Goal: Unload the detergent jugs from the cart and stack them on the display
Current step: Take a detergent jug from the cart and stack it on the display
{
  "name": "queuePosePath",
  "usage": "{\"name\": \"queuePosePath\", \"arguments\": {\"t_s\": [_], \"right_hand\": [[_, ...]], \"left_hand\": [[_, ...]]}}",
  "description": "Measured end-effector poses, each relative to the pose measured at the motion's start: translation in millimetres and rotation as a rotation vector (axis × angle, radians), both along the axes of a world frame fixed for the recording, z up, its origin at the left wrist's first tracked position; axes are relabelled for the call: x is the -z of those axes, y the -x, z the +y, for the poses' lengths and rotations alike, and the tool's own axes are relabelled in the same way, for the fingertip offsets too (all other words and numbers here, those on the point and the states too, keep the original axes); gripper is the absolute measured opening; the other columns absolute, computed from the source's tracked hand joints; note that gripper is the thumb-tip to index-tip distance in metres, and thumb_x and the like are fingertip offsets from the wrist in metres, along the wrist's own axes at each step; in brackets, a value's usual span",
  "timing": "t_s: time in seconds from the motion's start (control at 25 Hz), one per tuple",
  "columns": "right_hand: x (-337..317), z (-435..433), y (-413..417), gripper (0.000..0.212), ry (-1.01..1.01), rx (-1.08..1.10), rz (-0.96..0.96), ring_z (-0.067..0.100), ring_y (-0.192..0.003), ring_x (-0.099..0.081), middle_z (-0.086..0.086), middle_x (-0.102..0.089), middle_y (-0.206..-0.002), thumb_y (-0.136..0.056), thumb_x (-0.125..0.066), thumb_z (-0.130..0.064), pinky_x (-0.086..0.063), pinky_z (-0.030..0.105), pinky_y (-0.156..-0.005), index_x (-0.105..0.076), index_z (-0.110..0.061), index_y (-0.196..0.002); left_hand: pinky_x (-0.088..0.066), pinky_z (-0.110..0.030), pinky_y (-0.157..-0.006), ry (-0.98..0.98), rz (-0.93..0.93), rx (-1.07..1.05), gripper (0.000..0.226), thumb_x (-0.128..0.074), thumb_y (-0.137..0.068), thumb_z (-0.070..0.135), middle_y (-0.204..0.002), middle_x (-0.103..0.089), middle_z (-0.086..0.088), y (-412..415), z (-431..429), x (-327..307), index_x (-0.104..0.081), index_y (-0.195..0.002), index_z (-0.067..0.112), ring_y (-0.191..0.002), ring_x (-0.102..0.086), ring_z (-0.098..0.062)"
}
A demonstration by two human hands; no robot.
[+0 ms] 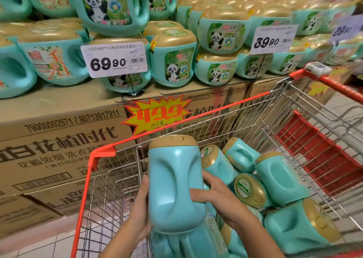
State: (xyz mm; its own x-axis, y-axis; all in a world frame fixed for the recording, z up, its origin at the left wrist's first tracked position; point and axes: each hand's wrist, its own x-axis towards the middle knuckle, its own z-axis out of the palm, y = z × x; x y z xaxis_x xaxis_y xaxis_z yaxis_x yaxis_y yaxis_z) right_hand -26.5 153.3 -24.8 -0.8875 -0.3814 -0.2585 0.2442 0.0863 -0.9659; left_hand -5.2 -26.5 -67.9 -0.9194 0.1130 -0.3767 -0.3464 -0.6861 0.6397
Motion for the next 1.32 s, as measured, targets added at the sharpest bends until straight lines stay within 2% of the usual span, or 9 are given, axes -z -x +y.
{"name": "queuePosePath", "arguments": {"t_s": [0.08,0.2,0.4,0.6,0.72,0.88,1.04,1.2,1.32], "right_hand": [[-10.2,5.3,5.3,0.055,-0.207,0.056,0.123,0.005,-0.126,-0.048,-0.016,-0.052,-0.135,-0.075,-0.076,-0.050,-0.043,0.030,-0.103,-0.057,-0.046,-0.126],[-16.3,-4.0,6.5,0.046,-0.010,0.025,0.021,-0.003,-0.110,-0.060,-0.023,-0.064,-0.121,-0.093,-0.051,-0.055,-0.050,0.016,-0.089,-0.051,-0.039,-0.136],[4.2,-12.2,-6.3,0.043,0.091,0.173,0.064,0.004,-0.097,-0.068,-0.017,-0.071,-0.105,-0.072,-0.069,-0.029,-0.054,0.020,-0.077,-0.062,-0.035,-0.114],[20.0,-19.8,0.0,0.037,0.202,0.149,-0.108,0.018,-0.081,-0.057,0.004,-0.063,-0.096,-0.066,-0.058,-0.016,-0.042,0.031,-0.064,-0.063,-0.010,-0.102],[28.7,-41.7,-1.6,0.031,0.173,0.092,-0.109,0.017,-0.078,-0.065,-0.002,-0.071,-0.090,-0.067,-0.064,-0.023,-0.049,0.032,-0.066,-0.067,-0.026,-0.099],[30.7,-83.6,-16.5,0.051,0.132,0.011,-0.047,0.021,-0.073,-0.071,0.011,-0.074,-0.087,-0.056,-0.082,-0.033,-0.055,0.030,-0.060,-0.069,-0.014,-0.101],[25.9,-134.8,-42.7,0.049,0.114,-0.190,-0.082,0.011,-0.061,-0.068,-0.007,-0.068,-0.066,-0.053,-0.082,-0.029,-0.051,0.023,-0.053,-0.064,-0.017,-0.097],[19.9,-204.5,-83.4,0.073,0.110,-0.308,-0.103,0.034,-0.087,-0.070,0.022,-0.068,-0.102,-0.046,-0.088,-0.038,-0.059,0.049,-0.074,-0.062,-0.012,-0.110],[17.4,-263.6,-119.1,0.084,0.152,-0.298,-0.108,0.038,-0.083,-0.062,0.038,-0.058,-0.106,-0.043,-0.087,-0.041,-0.050,0.059,-0.081,-0.057,0.003,-0.108]], "left_hand": [[-0.060,-0.033,-0.066,0.052,0.009,-0.055,0.103,-0.089,-0.028,0.068,-0.114,-0.072,-0.012,1.6,2.3,-2.3,-0.071,-0.113,0.013,-0.099,-0.071,-0.023],[-0.060,-0.031,-0.068,0.232,0.011,-0.151,0.089,-0.077,-0.055,0.066,-0.118,-0.071,-0.006,5.3,6.3,-4.3,-0.058,-0.129,0.021,-0.102,-0.070,-0.020],[-0.058,-0.027,-0.061,0.397,0.071,-0.254,0.068,-0.070,-0.064,0.052,-0.108,-0.075,0.000,-1.5,-10.5,0.9,-0.059,-0.125,0.023,-0.089,-0.073,-0.014],[-0.060,-0.038,-0.064,0.142,-0.006,-0.335,0.041,-0.058,-0.078,0.045,-0.108,-0.074,-0.012,-27.0,-26.8,11.3,-0.076,-0.105,0.019,-0.088,-0.074,-0.026],[-0.060,-0.041,-0.063,0.190,-0.041,-0.445,0.056,-0.065,-0.073,0.045,-0.111,-0.072,-0.016,-51.3,-36.8,11.8,-0.064,-0.120,0.015,-0.090,-0.073,-0.032],[-0.060,-0.041,-0.063,0.297,-0.054,-0.630,0.054,-0.070,-0.072,0.042,-0.109,-0.073,-0.017,-94.3,-60.8,6.0,-0.062,-0.120,0.018,-0.091,-0.073,-0.035],[-0.059,-0.043,-0.066,0.339,-0.079,-0.766,0.063,-0.079,-0.069,0.041,-0.109,-0.071,-0.023,-142.9,-101.3,-0.1,-0.061,-0.121,0.011,-0.091,-0.071,-0.041],[-0.060,-0.043,-0.067,0.377,-0.086,-0.879,0.061,-0.075,-0.069,0.045,-0.109,-0.072,-0.020,-198.6,-155.2,-2.5,-0.062,-0.121,0.014,-0.092,-0.071,-0.039],[-0.060,-0.043,-0.068,0.409,-0.080,-0.903,0.058,-0.076,-0.068,0.047,-0.108,-0.073,-0.018,-238.0,-207.2,-8.4,-0.064,-0.117,0.017,-0.092,-0.072,-0.037]]}}
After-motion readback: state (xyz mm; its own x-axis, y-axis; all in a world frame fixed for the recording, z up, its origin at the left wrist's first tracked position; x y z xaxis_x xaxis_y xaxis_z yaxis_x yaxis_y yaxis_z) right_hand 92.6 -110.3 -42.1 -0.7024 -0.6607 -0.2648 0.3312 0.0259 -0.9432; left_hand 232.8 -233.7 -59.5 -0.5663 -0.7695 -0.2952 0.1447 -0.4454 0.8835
